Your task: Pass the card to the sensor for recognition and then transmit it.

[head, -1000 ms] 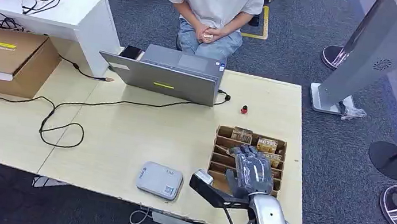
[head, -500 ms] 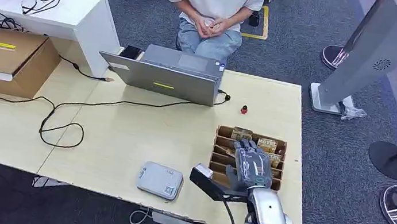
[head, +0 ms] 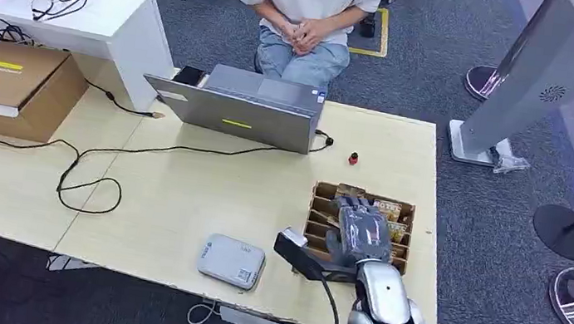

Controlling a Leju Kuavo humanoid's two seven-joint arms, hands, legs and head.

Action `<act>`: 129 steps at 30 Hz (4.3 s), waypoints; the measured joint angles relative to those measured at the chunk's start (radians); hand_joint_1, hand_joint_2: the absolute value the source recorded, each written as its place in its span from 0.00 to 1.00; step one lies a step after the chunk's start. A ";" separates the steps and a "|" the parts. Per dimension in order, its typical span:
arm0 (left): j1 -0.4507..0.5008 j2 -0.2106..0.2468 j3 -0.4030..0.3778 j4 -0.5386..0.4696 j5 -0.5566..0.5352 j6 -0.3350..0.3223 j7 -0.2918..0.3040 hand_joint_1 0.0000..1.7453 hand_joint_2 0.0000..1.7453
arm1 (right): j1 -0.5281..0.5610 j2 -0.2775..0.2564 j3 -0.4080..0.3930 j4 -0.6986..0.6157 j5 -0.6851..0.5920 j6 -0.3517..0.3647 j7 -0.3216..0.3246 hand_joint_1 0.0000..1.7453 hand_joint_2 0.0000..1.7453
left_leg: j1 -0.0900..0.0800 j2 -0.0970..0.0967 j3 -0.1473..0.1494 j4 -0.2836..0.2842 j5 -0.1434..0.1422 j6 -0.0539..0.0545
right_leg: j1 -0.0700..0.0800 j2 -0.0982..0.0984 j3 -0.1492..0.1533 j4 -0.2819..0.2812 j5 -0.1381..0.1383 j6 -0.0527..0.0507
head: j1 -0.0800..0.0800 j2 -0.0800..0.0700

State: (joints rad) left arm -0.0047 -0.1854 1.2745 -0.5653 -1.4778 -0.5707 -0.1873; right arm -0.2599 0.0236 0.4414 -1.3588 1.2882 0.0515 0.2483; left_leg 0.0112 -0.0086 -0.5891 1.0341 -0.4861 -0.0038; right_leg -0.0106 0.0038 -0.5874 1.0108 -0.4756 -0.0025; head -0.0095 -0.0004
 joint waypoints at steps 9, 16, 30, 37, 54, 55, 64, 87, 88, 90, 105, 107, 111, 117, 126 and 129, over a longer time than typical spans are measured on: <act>0.000 0.003 0.000 0.005 0.000 0.000 0.000 0.00 0.00 | -0.007 0.000 -0.002 0.016 0.000 -0.004 0.000 0.84 1.00 | 0.000 0.000 0.000 0.000 0.000 0.000 | 0.000 0.000 0.000 0.000 0.000 0.000 | 0.000 0.000; -0.001 0.004 0.000 0.010 0.000 0.000 0.000 0.00 0.00 | -0.013 0.000 -0.002 0.020 0.000 -0.006 0.000 0.85 1.00 | 0.000 0.000 0.000 0.000 0.000 0.000 | 0.000 0.000 0.000 0.000 0.000 0.000 | 0.000 0.000; -0.002 0.018 0.000 0.035 -0.003 0.017 0.000 0.00 0.00 | -0.014 0.000 -0.003 0.025 -0.018 -0.034 -0.010 1.00 1.00 | 0.000 0.000 0.000 0.000 0.000 0.000 | 0.000 0.000 0.000 0.000 0.000 0.000 | 0.000 0.000; -0.002 0.027 0.000 0.056 -0.003 0.026 -0.006 0.00 0.00 | -0.013 0.000 -0.003 0.022 -0.034 -0.080 -0.036 1.00 1.00 | 0.000 0.000 0.000 0.000 0.000 0.000 | 0.000 0.000 0.000 0.000 0.000 0.000 | 0.000 0.000; -0.002 0.032 0.000 0.070 -0.009 0.034 -0.014 0.00 0.00 | 0.005 0.000 -0.003 -0.047 -0.037 -0.187 -0.098 1.00 1.00 | 0.000 0.000 0.000 0.000 0.000 0.000 | 0.000 0.000 0.000 0.000 0.000 0.000 | 0.000 0.000; -0.003 0.032 0.000 0.071 -0.010 0.037 -0.014 0.00 0.00 | 0.006 0.000 -0.003 -0.053 -0.037 -0.190 -0.099 1.00 1.00 | 0.000 0.000 0.000 0.000 0.000 0.000 | 0.000 0.000 0.000 0.000 0.000 0.000 | 0.000 0.000; -0.004 0.033 0.000 0.080 -0.012 0.051 -0.014 0.00 0.00 | 0.019 -0.003 -0.003 -0.106 -0.044 -0.210 -0.109 1.00 1.00 | 0.000 0.000 0.000 0.000 0.000 0.000 | 0.000 0.000 0.000 0.000 0.000 0.000 | 0.000 0.000; -0.016 0.048 0.000 0.113 -0.015 0.078 -0.023 0.00 0.00 | 0.041 -0.018 -0.004 -0.175 -0.104 -0.314 -0.174 1.00 1.00 | 0.000 0.000 0.000 0.000 0.000 0.000 | 0.000 0.000 0.000 0.000 0.000 0.000 | 0.000 0.000; -0.016 0.050 0.000 0.116 -0.015 0.082 -0.024 0.00 0.00 | 0.041 -0.018 -0.004 -0.174 -0.106 -0.322 -0.179 1.00 1.00 | 0.000 0.000 0.000 0.000 0.000 0.000 | 0.000 0.000 0.000 0.000 0.000 0.000 | 0.000 0.000; -0.016 0.053 -0.001 0.122 -0.015 0.087 -0.024 0.00 0.00 | 0.038 -0.018 -0.003 -0.170 -0.111 -0.343 -0.192 1.00 1.00 | 0.000 0.000 0.000 0.000 0.000 0.000 | 0.000 0.000 0.000 0.000 0.000 0.000 | 0.000 0.000; -0.022 0.070 -0.004 0.161 -0.016 0.119 -0.033 0.00 0.00 | -0.028 -0.015 0.000 -0.111 -0.164 -0.496 -0.283 1.00 1.00 | 0.000 0.000 0.000 0.000 0.000 0.000 | 0.000 0.000 0.000 0.000 0.000 0.000 | 0.000 0.000; -0.023 0.072 -0.006 0.163 -0.016 0.122 -0.033 0.00 0.00 | -0.039 -0.011 0.003 -0.097 -0.172 -0.511 -0.293 1.00 1.00 | 0.000 0.000 0.000 0.000 0.000 0.000 | 0.000 0.000 0.000 0.000 0.000 0.000 | 0.000 0.000; -0.028 0.076 -0.009 0.171 -0.017 0.127 -0.033 0.00 0.00 | -0.062 -0.004 0.011 -0.077 -0.176 -0.545 -0.307 1.00 1.00 | 0.000 0.000 0.000 0.000 0.000 0.000 | 0.000 0.000 0.000 0.000 0.000 0.000 | 0.000 0.000; -0.035 0.086 -0.017 0.193 -0.017 0.140 -0.033 0.00 0.00 | -0.098 0.013 0.032 -0.040 -0.178 -0.615 -0.335 1.00 1.00 | 0.000 0.000 0.000 0.000 0.000 0.000 | 0.000 0.000 0.000 0.000 0.000 0.000 | 0.000 0.000; -0.042 0.095 -0.042 0.215 -0.019 0.149 -0.033 0.00 0.00 | -0.137 0.051 0.035 0.014 -0.170 -0.673 -0.355 1.00 1.00 | 0.000 0.000 0.000 0.000 0.000 0.000 | 0.000 0.000 0.000 0.000 0.000 0.000 | 0.000 0.000; -0.046 0.097 -0.051 0.219 -0.019 0.150 -0.032 0.00 0.00 | -0.148 0.060 0.038 0.035 -0.159 -0.681 -0.361 1.00 1.00 | 0.000 0.000 0.000 0.000 0.000 0.000 | 0.000 0.000 0.000 0.000 0.000 0.000 | 0.000 0.000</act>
State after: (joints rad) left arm -0.0505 -0.0885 1.2238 -0.3460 -1.4973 -0.4208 -0.2197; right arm -0.4075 0.0839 0.4795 -1.3241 1.1288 -0.6298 -0.1125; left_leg 0.0113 -0.0086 -0.5889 1.0341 -0.4859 -0.0040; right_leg -0.0104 0.0039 -0.5874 1.0112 -0.4756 -0.0026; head -0.0092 -0.0004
